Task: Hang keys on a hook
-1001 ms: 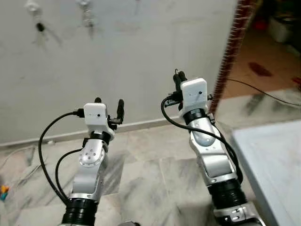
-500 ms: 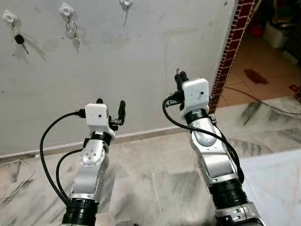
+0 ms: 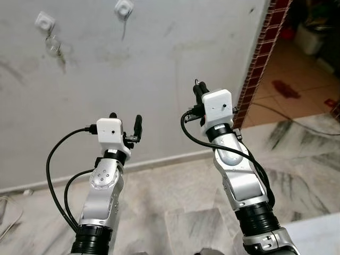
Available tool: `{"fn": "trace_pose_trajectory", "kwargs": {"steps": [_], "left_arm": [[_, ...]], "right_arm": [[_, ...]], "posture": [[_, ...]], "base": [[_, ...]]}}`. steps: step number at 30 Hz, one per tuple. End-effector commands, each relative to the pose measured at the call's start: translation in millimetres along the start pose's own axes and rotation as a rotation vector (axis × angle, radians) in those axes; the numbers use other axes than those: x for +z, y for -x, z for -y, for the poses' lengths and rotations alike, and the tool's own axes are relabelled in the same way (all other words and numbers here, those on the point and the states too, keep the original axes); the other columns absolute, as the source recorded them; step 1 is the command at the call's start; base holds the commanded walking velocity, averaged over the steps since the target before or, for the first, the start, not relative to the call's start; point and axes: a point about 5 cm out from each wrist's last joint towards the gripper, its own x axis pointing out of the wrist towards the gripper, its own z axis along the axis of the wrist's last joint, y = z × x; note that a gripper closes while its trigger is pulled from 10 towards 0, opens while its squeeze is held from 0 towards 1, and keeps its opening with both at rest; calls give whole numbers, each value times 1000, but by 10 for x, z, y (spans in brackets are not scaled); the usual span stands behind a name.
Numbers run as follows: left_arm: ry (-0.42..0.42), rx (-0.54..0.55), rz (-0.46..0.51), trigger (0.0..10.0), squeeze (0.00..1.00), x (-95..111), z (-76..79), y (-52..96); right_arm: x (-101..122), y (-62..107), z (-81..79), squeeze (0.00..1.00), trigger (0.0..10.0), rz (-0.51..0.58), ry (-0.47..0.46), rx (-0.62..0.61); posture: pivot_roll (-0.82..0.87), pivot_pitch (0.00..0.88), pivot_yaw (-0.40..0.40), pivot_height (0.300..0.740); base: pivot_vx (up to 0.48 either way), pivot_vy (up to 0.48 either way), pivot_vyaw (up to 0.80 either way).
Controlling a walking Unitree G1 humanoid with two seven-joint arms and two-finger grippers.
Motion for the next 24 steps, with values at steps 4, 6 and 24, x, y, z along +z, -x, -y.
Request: {"fn": "trace_pose_trajectory", "kwargs": {"steps": [4,6,24], "left_arm": [[-8,51,-11,10000,0,-13,-155,28],[-8,52,-11,10000,0,-15,-157,31],[-16,20,-54,10000,0,-132,-141,100]], "right_arm": [[84,-17,-126,0,10000,38,-10,47],[83,-15,-128,0,10000,38,-11,47],[71,-1,-109,0,10000,31,-14,52]], "posture": [[-23,142,77,740],[-24,142,78,740],[-33,145,71,740]], "base": [[428,0,541],[428,0,800],[377,0,0]]}}
